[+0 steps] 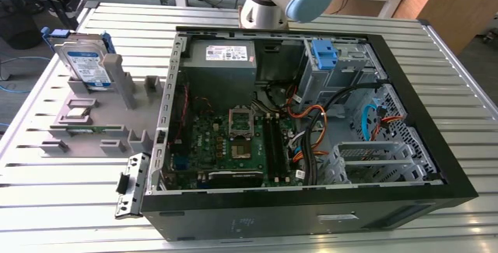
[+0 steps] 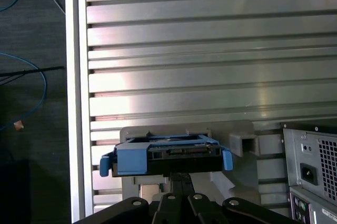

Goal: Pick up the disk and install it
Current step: 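Pick up the disk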

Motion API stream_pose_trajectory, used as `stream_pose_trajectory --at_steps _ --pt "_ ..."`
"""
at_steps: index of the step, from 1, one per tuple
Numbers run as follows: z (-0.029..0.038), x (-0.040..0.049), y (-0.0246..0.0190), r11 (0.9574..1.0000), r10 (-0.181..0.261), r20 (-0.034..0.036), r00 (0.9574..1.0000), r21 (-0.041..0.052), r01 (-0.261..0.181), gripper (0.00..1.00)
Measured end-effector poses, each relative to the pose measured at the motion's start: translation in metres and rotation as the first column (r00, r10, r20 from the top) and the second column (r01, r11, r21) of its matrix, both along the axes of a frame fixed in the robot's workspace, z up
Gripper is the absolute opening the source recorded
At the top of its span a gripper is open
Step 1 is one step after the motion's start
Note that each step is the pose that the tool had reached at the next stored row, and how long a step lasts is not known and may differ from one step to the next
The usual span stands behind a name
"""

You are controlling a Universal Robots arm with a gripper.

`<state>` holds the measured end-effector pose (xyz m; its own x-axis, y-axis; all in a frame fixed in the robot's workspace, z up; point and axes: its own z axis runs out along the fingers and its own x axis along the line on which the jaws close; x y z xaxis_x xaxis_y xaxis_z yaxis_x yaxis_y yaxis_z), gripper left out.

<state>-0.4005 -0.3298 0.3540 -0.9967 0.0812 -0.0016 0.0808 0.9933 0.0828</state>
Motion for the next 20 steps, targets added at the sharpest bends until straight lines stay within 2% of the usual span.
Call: stream_pose_trajectory --at_steps 4,11,20 --pt "0.0 0.0 0.0 1.0 0.002 0.0 1.0 0.0 -0.002 0.11" --pt "0.0 0.0 0.0 0.9995 0.031 0.0 0.9995 -0.0001 -0.031 0.11" --pt "0.0 0.0 0.0 0.9995 0.033 0.0 0.9995 -0.0001 -0.033 0.11"
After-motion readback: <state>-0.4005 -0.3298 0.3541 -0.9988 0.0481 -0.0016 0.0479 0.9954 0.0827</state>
